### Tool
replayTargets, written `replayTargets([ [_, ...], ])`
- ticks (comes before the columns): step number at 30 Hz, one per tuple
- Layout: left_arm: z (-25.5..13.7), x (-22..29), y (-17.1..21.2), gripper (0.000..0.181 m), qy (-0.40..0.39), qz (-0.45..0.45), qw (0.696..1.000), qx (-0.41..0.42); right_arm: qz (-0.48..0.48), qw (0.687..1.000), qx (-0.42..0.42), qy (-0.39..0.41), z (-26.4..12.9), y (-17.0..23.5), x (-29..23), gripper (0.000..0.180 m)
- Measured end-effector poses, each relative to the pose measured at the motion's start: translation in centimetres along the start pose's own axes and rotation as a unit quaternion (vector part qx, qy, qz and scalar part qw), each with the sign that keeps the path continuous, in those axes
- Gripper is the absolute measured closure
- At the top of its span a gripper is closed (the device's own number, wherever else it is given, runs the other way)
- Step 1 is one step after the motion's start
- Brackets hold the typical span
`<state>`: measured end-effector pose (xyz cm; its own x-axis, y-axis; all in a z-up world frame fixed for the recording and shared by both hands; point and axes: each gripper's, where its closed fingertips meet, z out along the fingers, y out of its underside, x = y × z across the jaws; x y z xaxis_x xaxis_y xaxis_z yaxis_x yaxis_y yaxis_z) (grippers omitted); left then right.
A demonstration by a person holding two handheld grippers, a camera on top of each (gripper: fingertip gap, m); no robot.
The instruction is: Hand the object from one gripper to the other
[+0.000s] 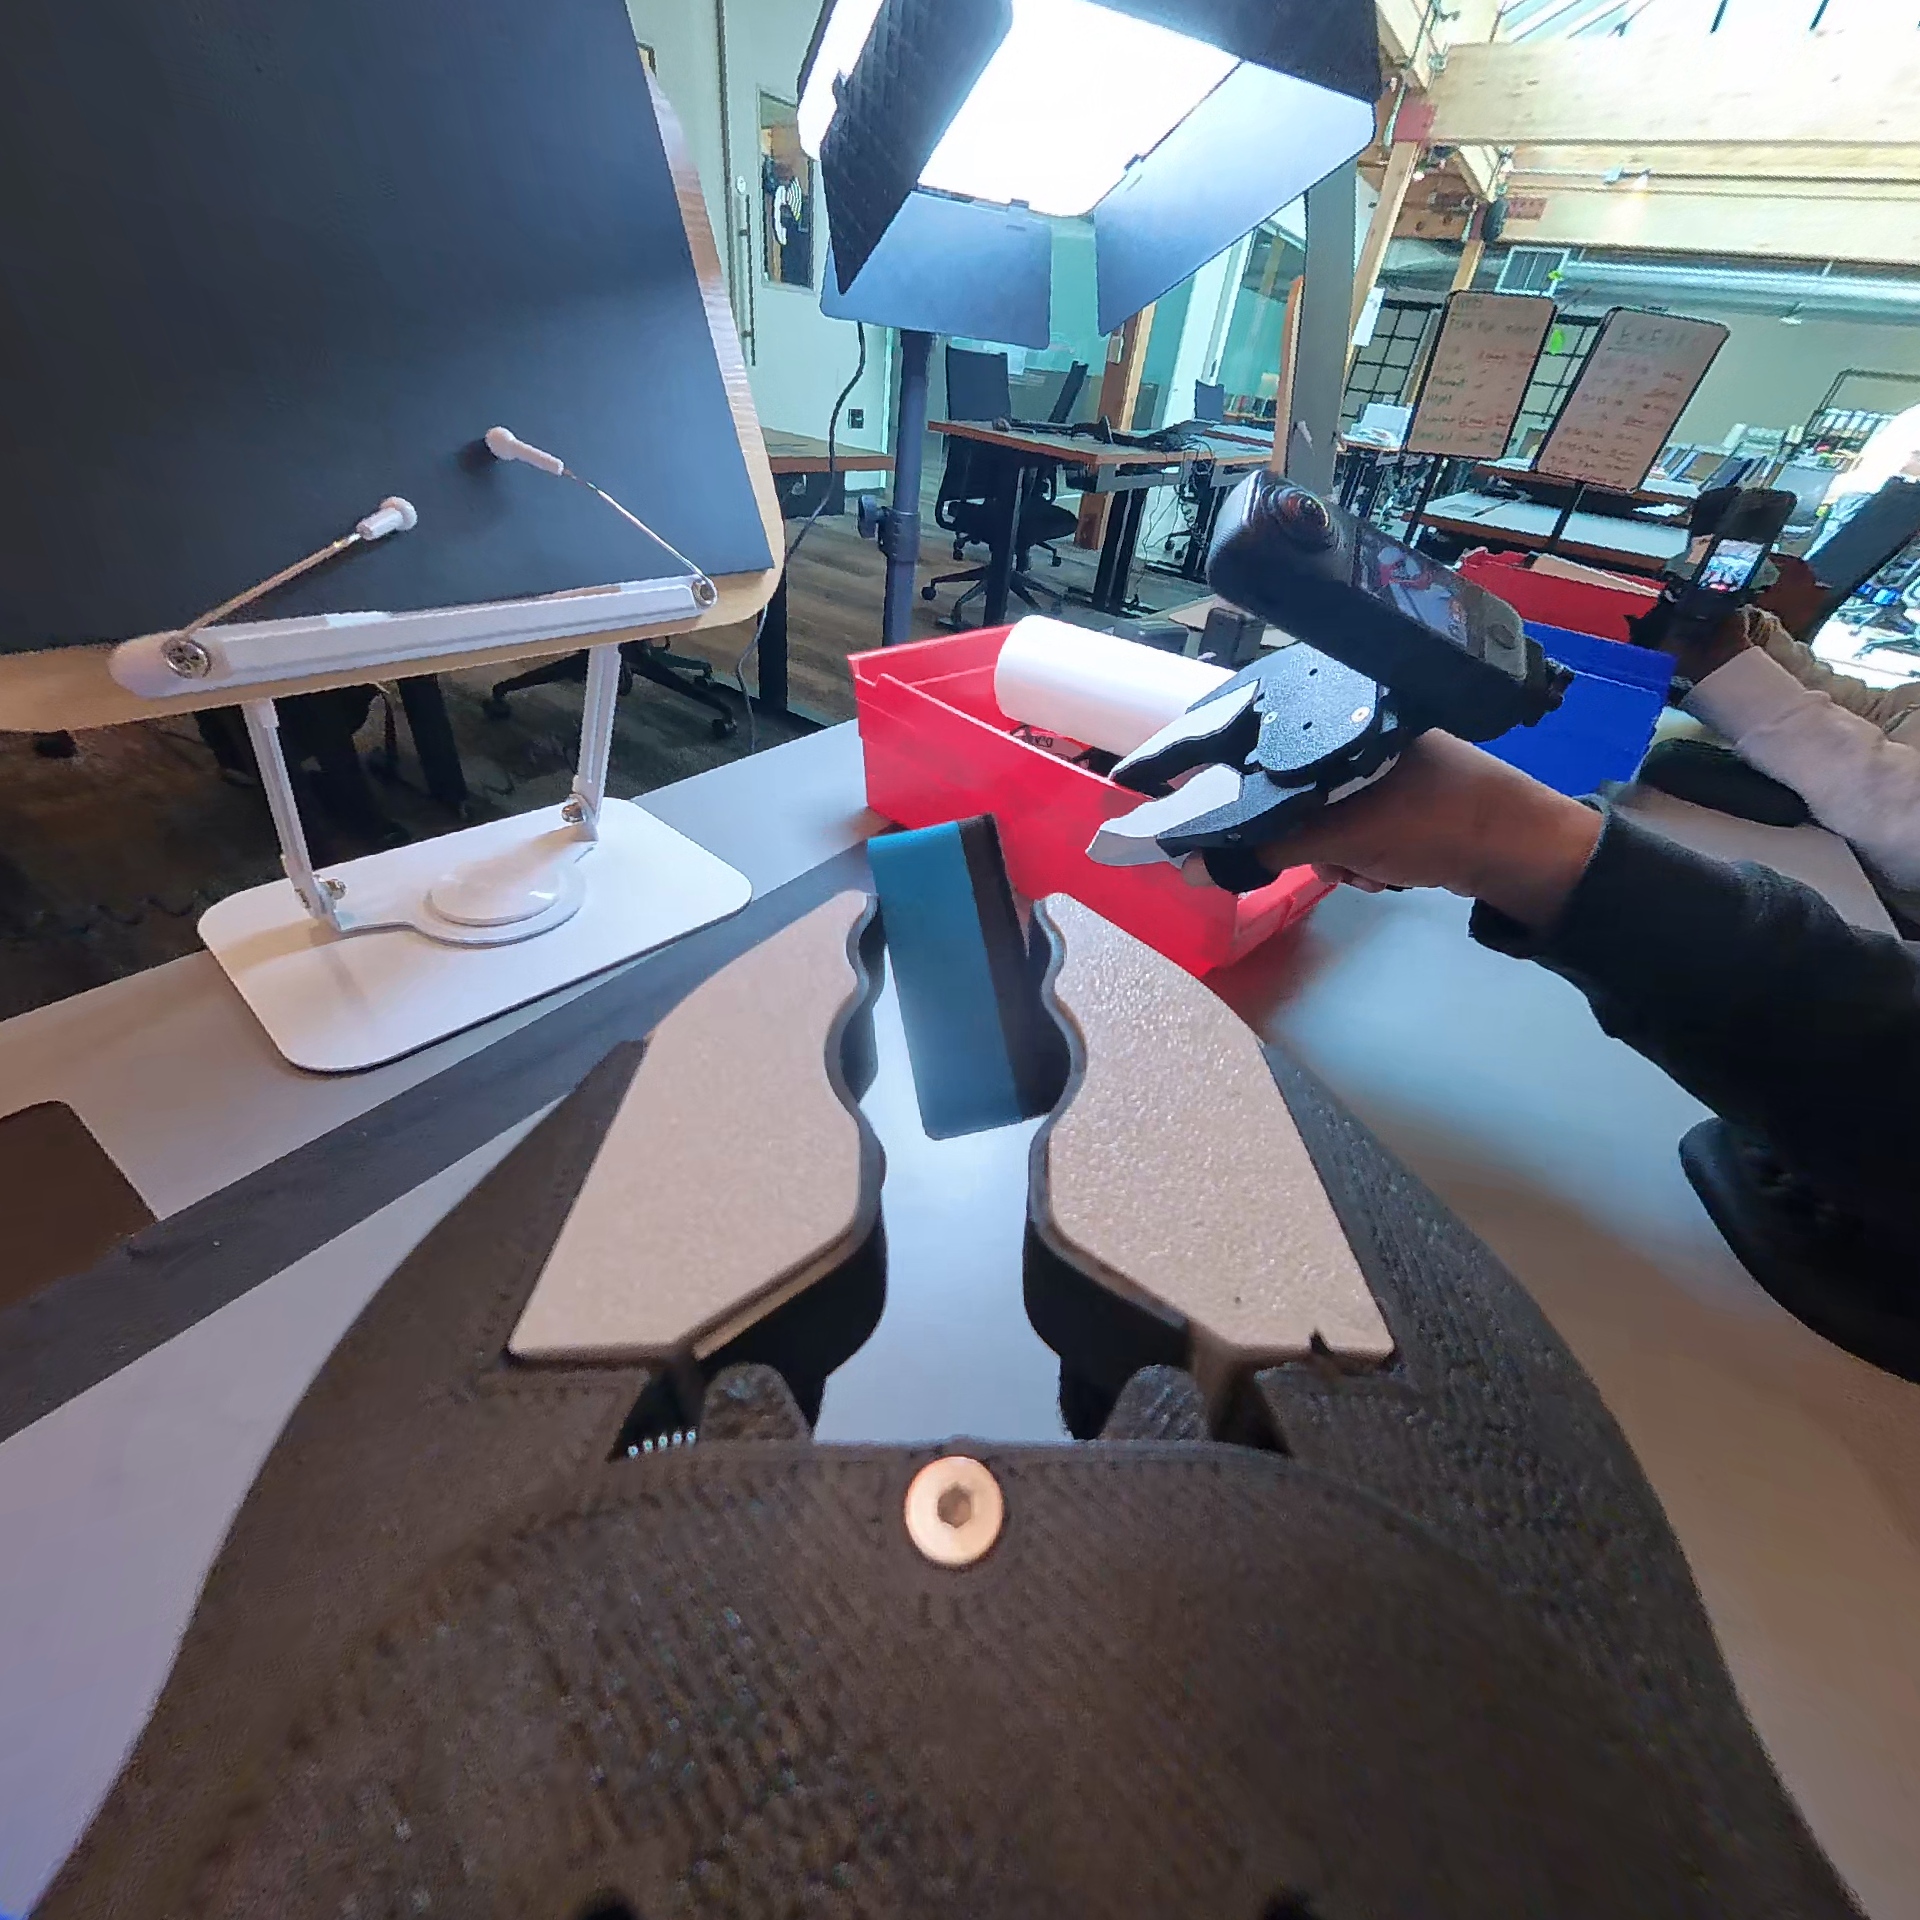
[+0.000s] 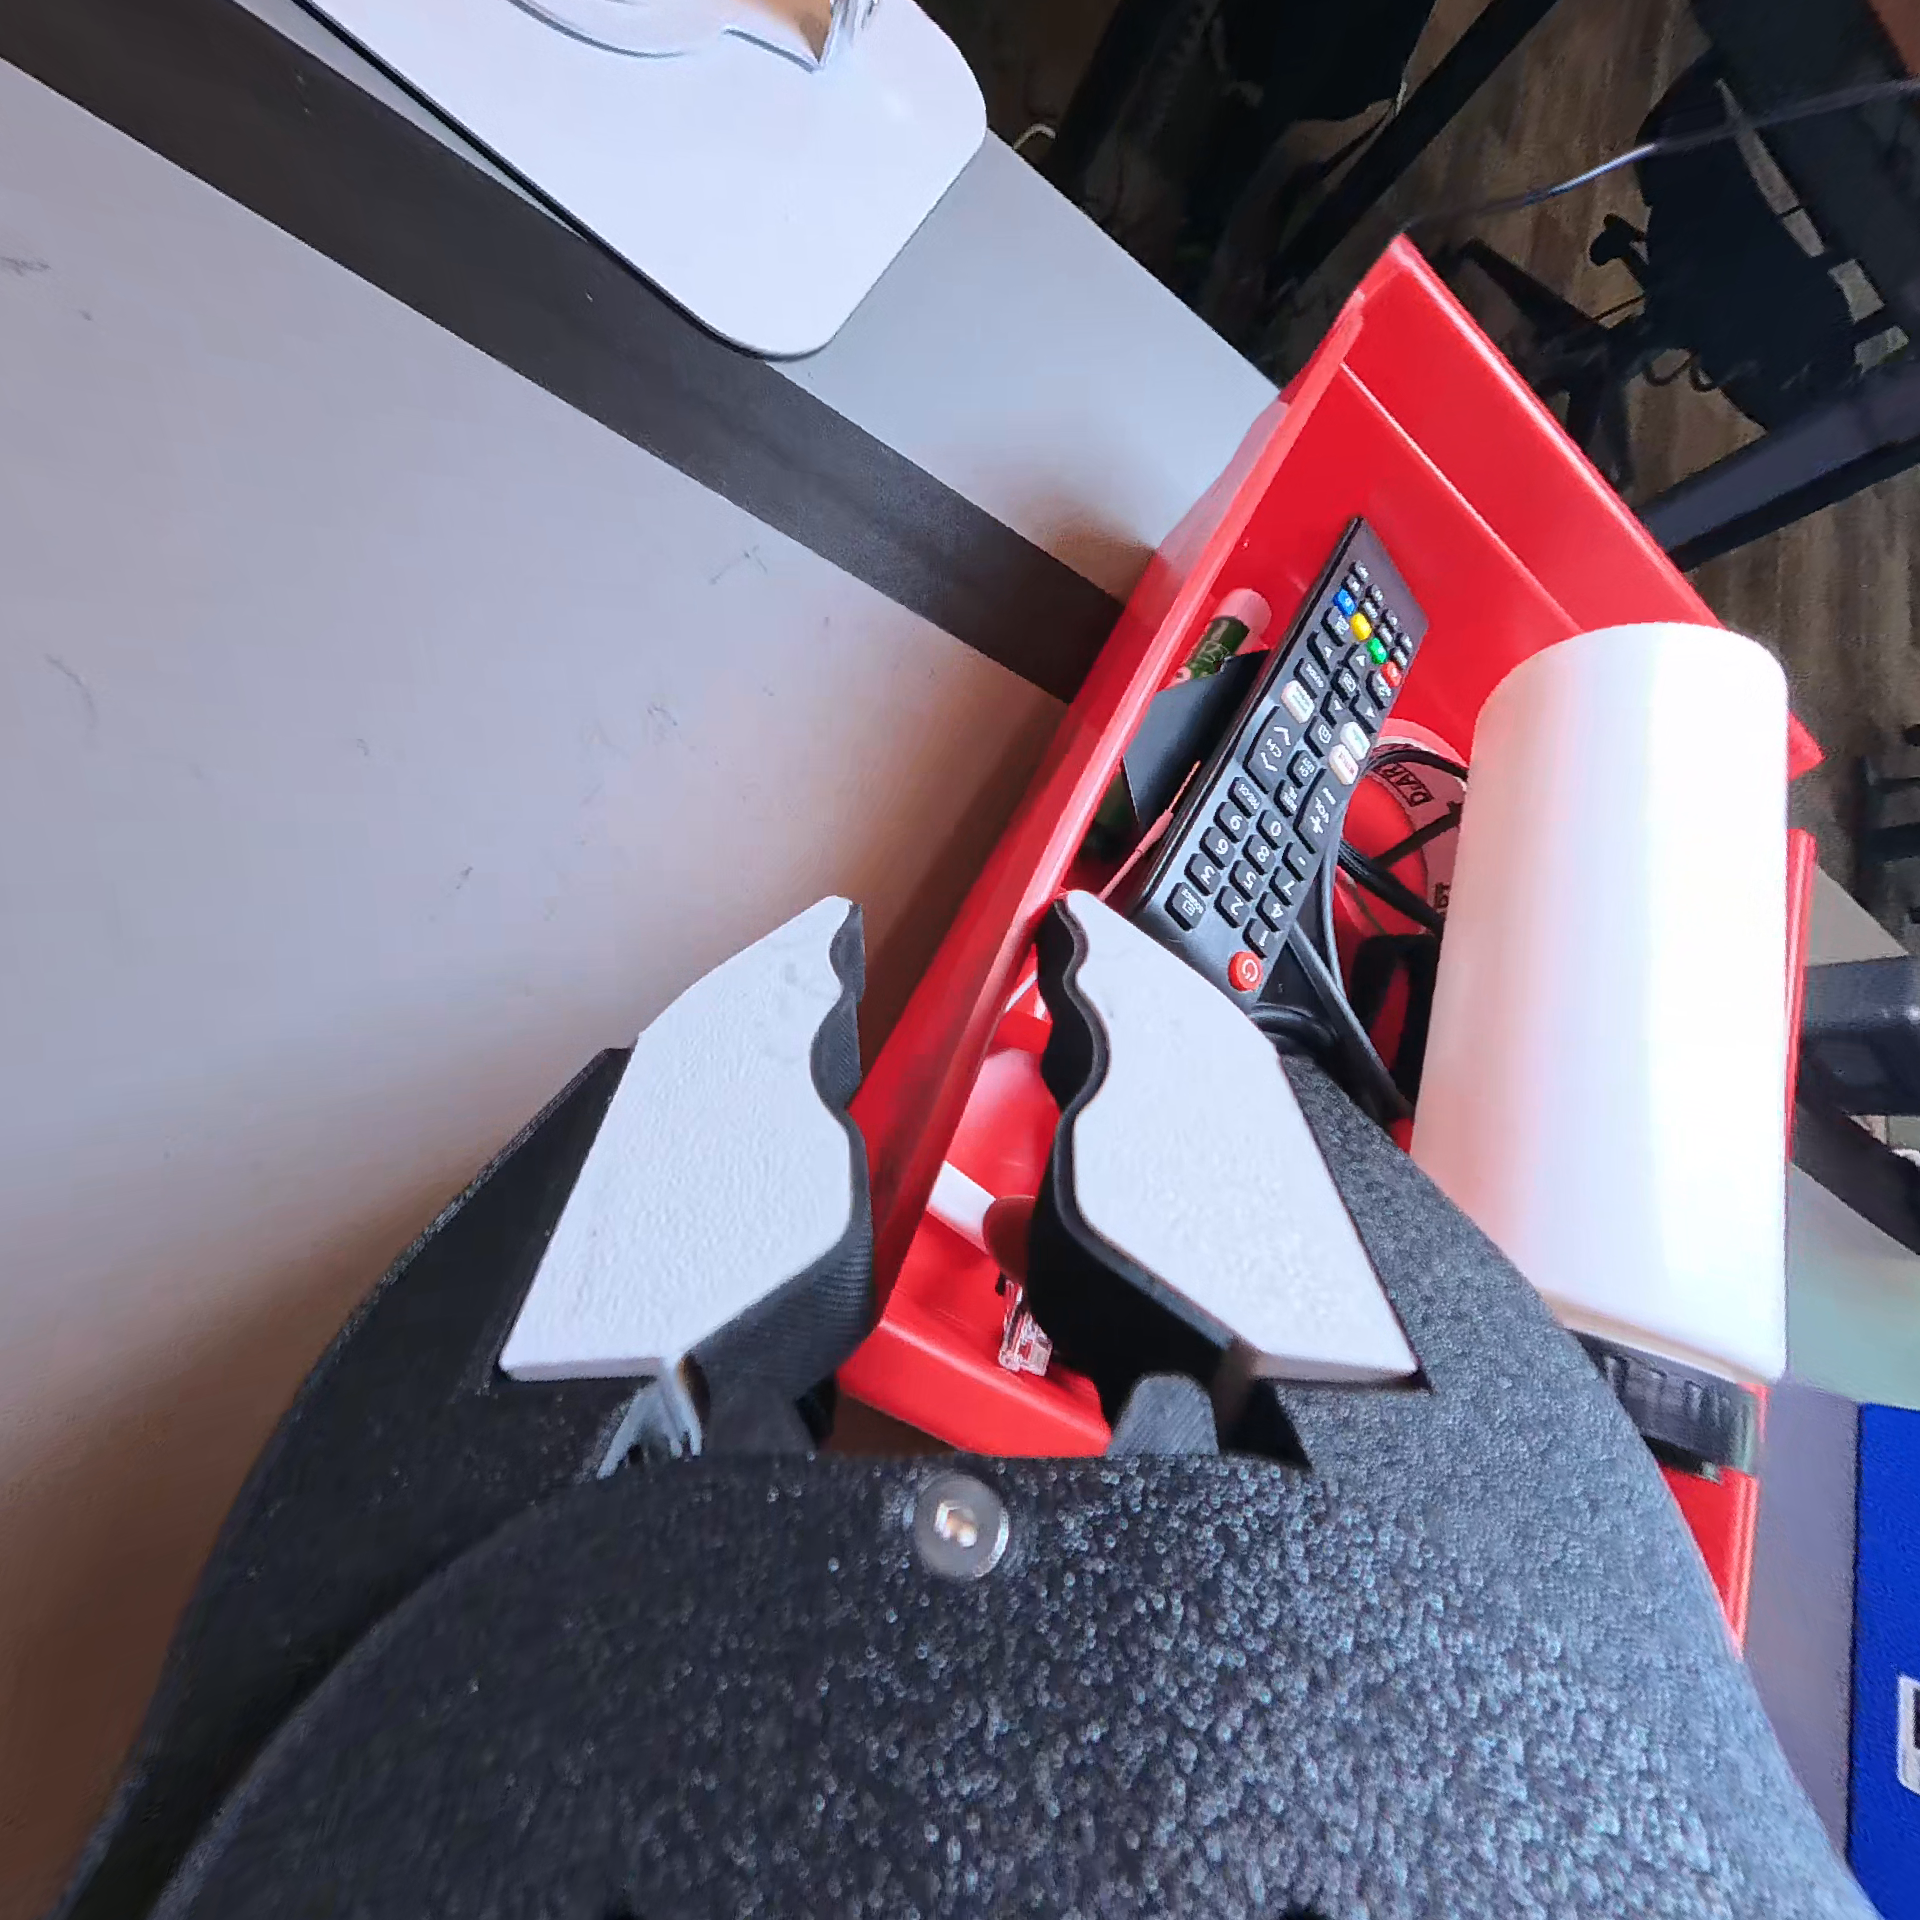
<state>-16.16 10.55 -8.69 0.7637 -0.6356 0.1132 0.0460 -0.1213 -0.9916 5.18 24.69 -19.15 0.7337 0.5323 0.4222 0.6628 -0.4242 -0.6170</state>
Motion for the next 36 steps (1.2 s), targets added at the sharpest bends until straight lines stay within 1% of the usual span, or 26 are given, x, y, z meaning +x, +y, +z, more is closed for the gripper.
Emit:
replayTargets([
  [1,0.1,0.1,0.2,0.154,0.001,0.001,1.0,-0.002,-0.003,1.0,0.001,-0.001,0.1,-0.2,-0.1,0.146],
  [4,0.3,0.4,0.5,0.154,0.001,0.011,1.0,-0.006,-0.005,1.0,0.014,-0.018,0.4,-1.1,-1.1,0.129],
  [7,0.3,0.6,0.5,0.154,0.001,0.02,1.0,-0.011,-0.01,0.998,0.04,-0.039,-0.4,-1.9,-1.9,0.121],
  [11,-0.1,0.4,0.1,0.155,-0.004,0.025,1.0,-0.006,-0.013,0.991,0.057,-0.12,-2.8,-1.7,-2.8,0.122],
  [14,-0.3,0.3,-0.3,0.155,-0.006,0.022,1.0,0.001,-0.02,0.988,0.067,-0.138,-4.0,-1.4,-2.4,0.125],
  [17,-0.6,0.5,-1.0,0.155,-0.006,0.028,0.999,0.016,-0.015,0.981,0.138,-0.137,-6.2,-3.6,-2.0,0.13],
  [18,-0.8,0.7,-1.4,0.155,-0.002,0.031,0.999,0.022,-0.019,0.971,0.185,-0.147,-7.7,-5.0,-2.3,0.13],
  [20,-1.0,1.4,-2.2,0.155,0.009,0.033,0.999,0.032,-0.021,0.937,0.294,-0.188,-11.6,-7.9,-3.8,0.13],
  [22,-1.3,2.5,-3.0,0.155,0.027,0.031,0.998,0.04,-0.02,0.888,0.396,-0.234,-15.9,-10.1,-5.7,0.13],
  [24,-1.4,3.9,-3.8,0.155,0.052,0.02,0.997,0.044,-0.051,0.844,0.466,-0.259,-19.4,-11.1,-7.7,0.127],
  [26,-1.5,5.6,-4.4,0.155,0.086,0.002,0.995,0.045,-0.104,0.818,0.49,-0.285,-21.5,-10.9,-10.3,0.121],
  [30,-1.5,9.3,-4.9,0.156,0.176,-0.054,0.982,0.041,-0.177,0.795,0.511,-0.274,-23.4,-10.5,-13.5,0.118],
  [33,-1.3,11.8,-4.8,0.157,0.243,-0.111,0.963,0.035,-0.228,0.787,0.51,-0.262,-24.0,-10.0,-15.4,0.114],
  [34,-1.1,12.2,-4.6,0.157,0.252,-0.125,0.959,0.03,-0.239,0.783,0.511,-0.261,-24.3,-9.8,-15.8,0.116],
  [36,-1.1,12.6,-4.5,0.157,0.271,-0.145,0.951,0.025,-0.264,0.774,0.512,-0.263,-24.7,-9.3,-16.5,0.125],
])
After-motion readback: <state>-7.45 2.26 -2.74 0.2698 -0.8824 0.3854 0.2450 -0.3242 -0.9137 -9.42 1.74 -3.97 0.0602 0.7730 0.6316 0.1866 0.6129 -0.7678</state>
